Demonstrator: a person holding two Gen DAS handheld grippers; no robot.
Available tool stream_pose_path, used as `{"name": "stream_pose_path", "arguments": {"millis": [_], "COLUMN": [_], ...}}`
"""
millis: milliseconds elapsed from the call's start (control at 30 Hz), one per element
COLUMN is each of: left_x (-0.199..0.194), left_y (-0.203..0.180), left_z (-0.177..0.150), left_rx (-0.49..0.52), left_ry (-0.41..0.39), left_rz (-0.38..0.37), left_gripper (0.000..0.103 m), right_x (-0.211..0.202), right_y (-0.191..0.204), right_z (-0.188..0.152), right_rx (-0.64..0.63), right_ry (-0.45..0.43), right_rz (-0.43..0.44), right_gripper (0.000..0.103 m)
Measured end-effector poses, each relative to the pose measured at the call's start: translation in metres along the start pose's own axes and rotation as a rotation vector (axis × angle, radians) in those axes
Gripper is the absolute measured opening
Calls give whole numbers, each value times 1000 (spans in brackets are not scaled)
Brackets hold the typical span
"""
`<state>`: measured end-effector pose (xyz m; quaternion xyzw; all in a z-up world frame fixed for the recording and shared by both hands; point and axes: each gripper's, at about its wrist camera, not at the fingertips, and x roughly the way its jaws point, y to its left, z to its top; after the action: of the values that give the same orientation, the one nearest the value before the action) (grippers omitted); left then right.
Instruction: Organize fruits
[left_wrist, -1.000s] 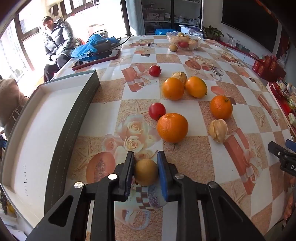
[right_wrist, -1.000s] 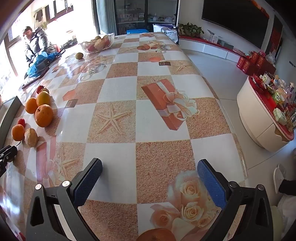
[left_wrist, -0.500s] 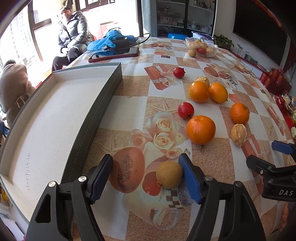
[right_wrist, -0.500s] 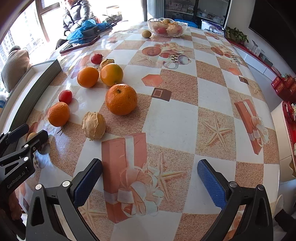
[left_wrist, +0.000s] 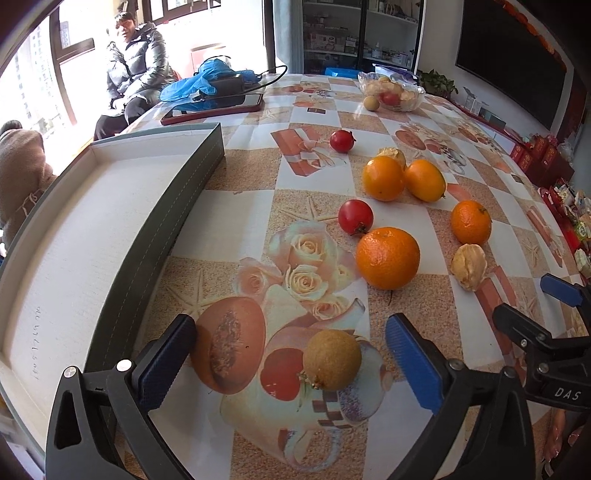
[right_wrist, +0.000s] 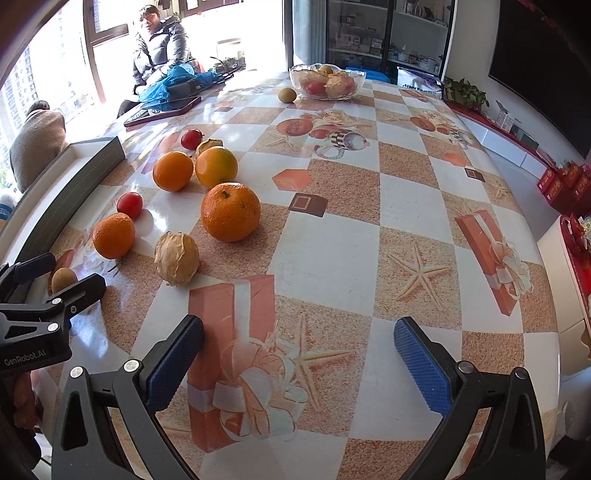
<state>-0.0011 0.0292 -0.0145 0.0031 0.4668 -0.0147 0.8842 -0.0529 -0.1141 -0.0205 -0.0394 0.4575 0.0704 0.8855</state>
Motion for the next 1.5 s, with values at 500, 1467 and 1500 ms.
{"name": "stream_pose_path", "arguments": {"millis": [500,1467,1500], "left_x": [-3,-3,-3], "left_y": [0,0,0], "left_z": [-3,-3,-3], "left_rx": [2,6,6], "left_ry": [-32,-34,-34], "left_rz": [15,19,19], "left_gripper": [103,102,102], "right_x": [0,0,0], "right_y": [-1,1,1], "right_z": [-4,-5,-5], "right_rx": [9,10,10], "right_ry": [-21,-23,-23], "right_rz": [-4,-5,-5], "right_gripper": [103,103,103]}}
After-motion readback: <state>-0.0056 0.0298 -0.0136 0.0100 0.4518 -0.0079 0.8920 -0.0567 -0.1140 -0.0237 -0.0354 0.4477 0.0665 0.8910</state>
